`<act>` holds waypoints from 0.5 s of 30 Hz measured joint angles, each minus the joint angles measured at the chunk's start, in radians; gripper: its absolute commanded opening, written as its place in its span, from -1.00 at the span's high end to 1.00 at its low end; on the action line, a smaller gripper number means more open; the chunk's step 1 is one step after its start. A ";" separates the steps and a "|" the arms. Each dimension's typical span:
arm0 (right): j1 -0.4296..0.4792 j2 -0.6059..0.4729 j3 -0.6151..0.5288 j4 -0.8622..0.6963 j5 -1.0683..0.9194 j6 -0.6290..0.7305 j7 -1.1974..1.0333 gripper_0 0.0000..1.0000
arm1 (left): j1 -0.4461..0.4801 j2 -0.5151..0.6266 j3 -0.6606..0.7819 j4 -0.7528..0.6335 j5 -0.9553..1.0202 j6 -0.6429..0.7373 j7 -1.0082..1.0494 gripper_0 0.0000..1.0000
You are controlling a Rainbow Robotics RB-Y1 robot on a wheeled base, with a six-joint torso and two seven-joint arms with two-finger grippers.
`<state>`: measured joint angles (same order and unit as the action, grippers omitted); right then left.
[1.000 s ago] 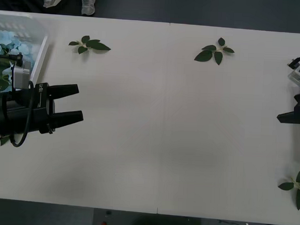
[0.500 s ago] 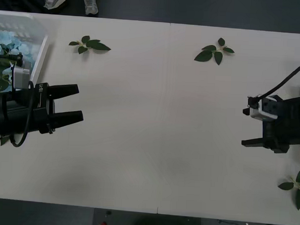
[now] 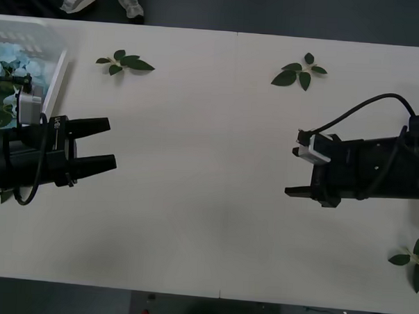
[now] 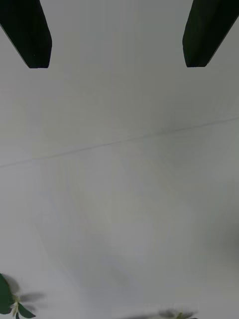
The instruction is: Put the red flowers into the right box and the blue flowers into the left box
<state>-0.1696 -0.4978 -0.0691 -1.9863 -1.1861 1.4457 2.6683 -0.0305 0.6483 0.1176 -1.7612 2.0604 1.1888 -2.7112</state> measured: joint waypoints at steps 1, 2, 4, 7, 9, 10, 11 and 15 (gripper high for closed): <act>-0.006 0.000 0.007 0.013 0.003 0.000 0.000 -0.54 | 0.000 0.000 0.000 0.000 0.000 0.000 0.000 -1.00; -0.013 0.000 0.013 0.027 0.004 0.000 0.000 -0.54 | 0.000 0.000 0.000 0.000 0.000 0.000 0.000 -1.00; -0.030 0.000 0.022 0.059 0.004 0.000 0.000 -0.54 | 0.000 0.000 0.000 0.000 0.000 0.000 0.000 -1.00; -0.050 0.006 0.029 0.094 0.004 0.000 0.000 -0.54 | 0.000 0.000 0.000 0.000 0.000 0.000 0.000 -1.00; -0.057 0.023 0.028 0.108 0.004 0.000 0.000 -0.54 | 0.000 0.000 0.000 0.000 0.000 0.000 0.000 -1.00; -0.058 0.035 0.026 0.112 0.004 0.000 0.000 -0.55 | 0.000 0.000 0.000 0.000 0.000 0.000 0.000 -1.00; -0.057 0.047 0.024 0.114 0.004 0.000 0.000 -0.54 | 0.000 0.000 0.000 0.000 0.000 0.000 0.000 -1.00; -0.057 0.100 0.007 0.119 0.004 0.000 0.000 -0.54 | 0.000 0.000 0.000 0.000 0.000 0.000 0.000 -1.00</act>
<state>-0.2270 -0.3973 -0.0623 -1.8670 -1.1825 1.4459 2.6686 -0.0305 0.6483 0.1176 -1.7612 2.0604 1.1888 -2.7112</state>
